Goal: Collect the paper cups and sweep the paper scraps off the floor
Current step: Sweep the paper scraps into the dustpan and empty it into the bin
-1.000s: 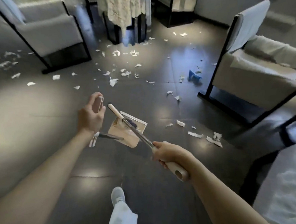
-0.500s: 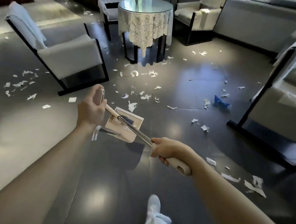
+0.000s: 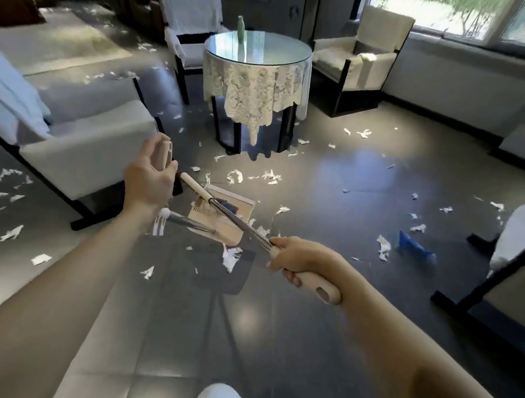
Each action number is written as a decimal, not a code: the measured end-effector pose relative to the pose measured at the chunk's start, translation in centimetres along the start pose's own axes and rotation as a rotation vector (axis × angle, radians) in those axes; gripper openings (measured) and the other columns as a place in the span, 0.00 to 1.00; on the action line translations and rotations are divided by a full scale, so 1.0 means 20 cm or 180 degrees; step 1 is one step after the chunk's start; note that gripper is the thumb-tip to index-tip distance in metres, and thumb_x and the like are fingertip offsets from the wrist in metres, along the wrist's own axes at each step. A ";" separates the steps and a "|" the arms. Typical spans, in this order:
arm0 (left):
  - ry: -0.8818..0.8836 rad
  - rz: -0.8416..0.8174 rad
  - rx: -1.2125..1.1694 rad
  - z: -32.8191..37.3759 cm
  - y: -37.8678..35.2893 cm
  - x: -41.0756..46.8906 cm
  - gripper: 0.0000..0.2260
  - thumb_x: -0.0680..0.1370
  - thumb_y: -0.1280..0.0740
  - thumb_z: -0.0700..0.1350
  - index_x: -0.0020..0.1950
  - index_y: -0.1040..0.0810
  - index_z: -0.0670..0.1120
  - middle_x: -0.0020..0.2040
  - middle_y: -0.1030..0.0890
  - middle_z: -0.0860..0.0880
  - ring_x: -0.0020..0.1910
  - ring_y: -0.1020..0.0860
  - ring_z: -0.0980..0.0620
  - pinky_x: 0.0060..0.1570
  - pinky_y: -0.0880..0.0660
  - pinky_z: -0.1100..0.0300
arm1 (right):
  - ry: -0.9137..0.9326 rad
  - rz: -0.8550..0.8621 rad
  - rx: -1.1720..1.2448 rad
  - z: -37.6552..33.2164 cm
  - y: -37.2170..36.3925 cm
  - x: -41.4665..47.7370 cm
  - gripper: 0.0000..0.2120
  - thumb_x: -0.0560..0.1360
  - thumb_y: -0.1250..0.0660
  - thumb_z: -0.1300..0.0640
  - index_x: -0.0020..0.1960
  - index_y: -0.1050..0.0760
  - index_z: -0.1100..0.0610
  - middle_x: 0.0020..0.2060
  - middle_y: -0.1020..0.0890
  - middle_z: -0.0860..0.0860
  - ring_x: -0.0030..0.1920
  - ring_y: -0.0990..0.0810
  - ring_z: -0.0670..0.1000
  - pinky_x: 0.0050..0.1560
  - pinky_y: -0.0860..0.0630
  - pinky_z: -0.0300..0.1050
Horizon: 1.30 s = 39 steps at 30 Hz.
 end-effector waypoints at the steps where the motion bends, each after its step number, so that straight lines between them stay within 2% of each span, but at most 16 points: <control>1: 0.0008 0.0029 -0.0008 -0.03 -0.05 0.15 0.14 0.74 0.35 0.42 0.56 0.27 0.58 0.43 0.23 0.52 0.30 0.24 0.41 0.27 0.25 0.59 | 0.0001 0.0021 0.0032 -0.06 0.08 0.12 0.23 0.76 0.37 0.61 0.70 0.35 0.55 0.22 0.27 0.52 0.21 0.29 0.50 0.25 0.29 0.39; 5: -0.0105 0.0044 -0.0007 -0.13 -0.27 0.76 0.14 0.74 0.34 0.43 0.57 0.26 0.57 0.47 0.23 0.55 0.43 0.21 0.43 0.44 0.21 0.45 | 0.0059 0.0037 0.0085 -0.30 0.39 0.65 0.20 0.76 0.37 0.62 0.68 0.31 0.54 0.24 0.28 0.52 0.18 0.31 0.47 0.21 0.32 0.35; 7: -0.0158 0.0083 0.0002 -0.18 -0.37 1.04 0.14 0.73 0.34 0.43 0.56 0.26 0.58 0.45 0.23 0.55 0.44 0.22 0.45 0.45 0.21 0.45 | 0.0015 0.0009 0.0206 -0.42 0.54 0.91 0.22 0.77 0.37 0.63 0.70 0.33 0.54 0.26 0.29 0.53 0.16 0.32 0.45 0.20 0.32 0.34; 10: -0.0171 0.0126 0.0007 -0.25 -0.51 1.44 0.12 0.74 0.35 0.45 0.54 0.26 0.60 0.43 0.22 0.53 0.40 0.21 0.43 0.37 0.20 0.46 | 0.0067 -0.0042 0.0327 -0.60 0.77 1.26 0.24 0.77 0.37 0.64 0.72 0.36 0.53 0.26 0.30 0.54 0.17 0.32 0.45 0.20 0.33 0.34; 13: -0.0016 0.0169 -0.0135 -0.30 -0.64 1.85 0.14 0.75 0.35 0.45 0.49 0.27 0.67 0.45 0.21 0.49 0.30 0.23 0.51 0.20 0.25 0.60 | 0.0121 -0.0048 0.0301 -0.80 1.01 1.60 0.23 0.77 0.36 0.63 0.70 0.35 0.51 0.26 0.29 0.53 0.20 0.31 0.46 0.21 0.32 0.35; 16: 0.0079 0.0187 -0.0123 -0.37 -0.78 2.25 0.19 0.75 0.34 0.44 0.46 0.29 0.72 0.46 0.22 0.49 0.28 0.25 0.52 0.22 0.25 0.60 | 0.0118 -0.0078 0.0254 -0.95 1.26 1.99 0.22 0.77 0.35 0.62 0.69 0.34 0.52 0.27 0.28 0.54 0.22 0.30 0.48 0.23 0.30 0.37; 19: 0.0155 0.0352 -0.0145 -0.49 -0.94 2.65 0.18 0.75 0.34 0.43 0.49 0.27 0.69 0.46 0.22 0.49 0.29 0.25 0.48 0.25 0.22 0.55 | 0.0180 -0.0210 0.0248 -1.11 1.49 2.40 0.20 0.77 0.36 0.62 0.67 0.33 0.52 0.28 0.28 0.53 0.19 0.31 0.45 0.22 0.31 0.36; 23: 0.0250 0.0458 -0.0161 -0.60 -1.13 3.15 0.19 0.74 0.34 0.38 0.54 0.26 0.64 0.47 0.23 0.49 0.29 0.26 0.49 0.20 0.28 0.66 | 0.0398 -0.0320 0.0103 -1.37 1.76 2.89 0.19 0.77 0.36 0.63 0.66 0.32 0.53 0.26 0.28 0.52 0.18 0.31 0.45 0.21 0.31 0.37; 24: 0.0270 0.0425 -0.0129 -0.64 -1.17 3.27 0.20 0.74 0.34 0.38 0.55 0.26 0.64 0.48 0.23 0.50 0.31 0.25 0.49 0.23 0.27 0.66 | 0.0437 -0.0346 0.0094 -1.44 1.82 3.00 0.18 0.76 0.36 0.62 0.65 0.31 0.53 0.25 0.27 0.51 0.18 0.31 0.45 0.21 0.31 0.37; 27: 0.0366 0.0435 -0.0122 -0.74 -1.25 3.64 0.23 0.75 0.34 0.37 0.61 0.26 0.63 0.53 0.24 0.55 0.40 0.24 0.47 0.41 0.23 0.57 | 0.0426 -0.0564 0.0231 -1.67 1.99 3.33 0.17 0.77 0.38 0.63 0.65 0.32 0.53 0.21 0.27 0.49 0.19 0.32 0.45 0.21 0.32 0.36; 28: 0.0431 0.0492 -0.0140 -0.79 -1.27 3.77 0.24 0.75 0.34 0.37 0.63 0.27 0.64 0.55 0.24 0.55 0.41 0.24 0.48 0.42 0.24 0.56 | 0.0403 -0.0621 0.0320 -1.75 2.04 3.44 0.19 0.77 0.40 0.64 0.67 0.34 0.55 0.19 0.27 0.48 0.18 0.33 0.44 0.20 0.33 0.35; 30: 0.0451 0.0567 -0.0132 -0.89 -1.31 4.05 0.27 0.75 0.34 0.37 0.65 0.28 0.66 0.59 0.24 0.56 0.39 0.24 0.51 0.39 0.22 0.61 | 0.0368 -0.0683 0.0439 -1.90 2.13 3.70 0.24 0.78 0.43 0.66 0.72 0.38 0.55 0.20 0.25 0.46 0.17 0.34 0.43 0.19 0.35 0.33; 33: 0.0449 0.0580 -0.0143 -1.10 -1.39 4.50 0.27 0.75 0.33 0.37 0.66 0.29 0.67 0.64 0.25 0.55 0.44 0.19 0.49 0.43 0.19 0.52 | 0.0331 -0.0761 0.0465 -2.15 2.23 4.14 0.29 0.78 0.41 0.66 0.76 0.42 0.51 0.31 0.24 0.50 0.22 0.34 0.44 0.21 0.34 0.35; 34: 0.0475 0.0575 -0.0153 -1.18 -1.41 4.66 0.28 0.75 0.34 0.37 0.65 0.29 0.67 0.64 0.25 0.55 0.39 0.19 0.52 0.37 0.19 0.54 | 0.0323 -0.0809 0.0465 -2.23 2.25 4.30 0.29 0.78 0.40 0.66 0.76 0.42 0.51 0.29 0.25 0.50 0.22 0.34 0.44 0.21 0.34 0.36; 36: 0.0557 0.0591 -0.0179 -1.34 -1.45 4.98 0.28 0.75 0.34 0.37 0.64 0.29 0.69 0.63 0.24 0.55 0.23 0.25 0.59 0.21 0.26 0.62 | 0.0299 -0.0865 0.0485 -2.42 2.32 4.61 0.28 0.78 0.39 0.65 0.75 0.41 0.51 0.22 0.26 0.48 0.22 0.33 0.43 0.21 0.33 0.36; 39: 0.0622 0.0610 -0.0166 -1.53 -1.48 5.46 0.28 0.76 0.34 0.38 0.65 0.30 0.69 0.58 0.23 0.56 0.21 0.27 0.58 0.18 0.29 0.65 | 0.0193 -0.0905 0.0575 -2.73 2.46 5.03 0.28 0.78 0.36 0.63 0.74 0.39 0.50 0.29 0.25 0.50 0.23 0.31 0.43 0.21 0.31 0.36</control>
Point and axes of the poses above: each hand's wrist, its own x-axis towards the middle knuckle, its own y-axis out of the back of the hand, z = x × y, the point moved 6 cm from there along x, towards the middle knuckle
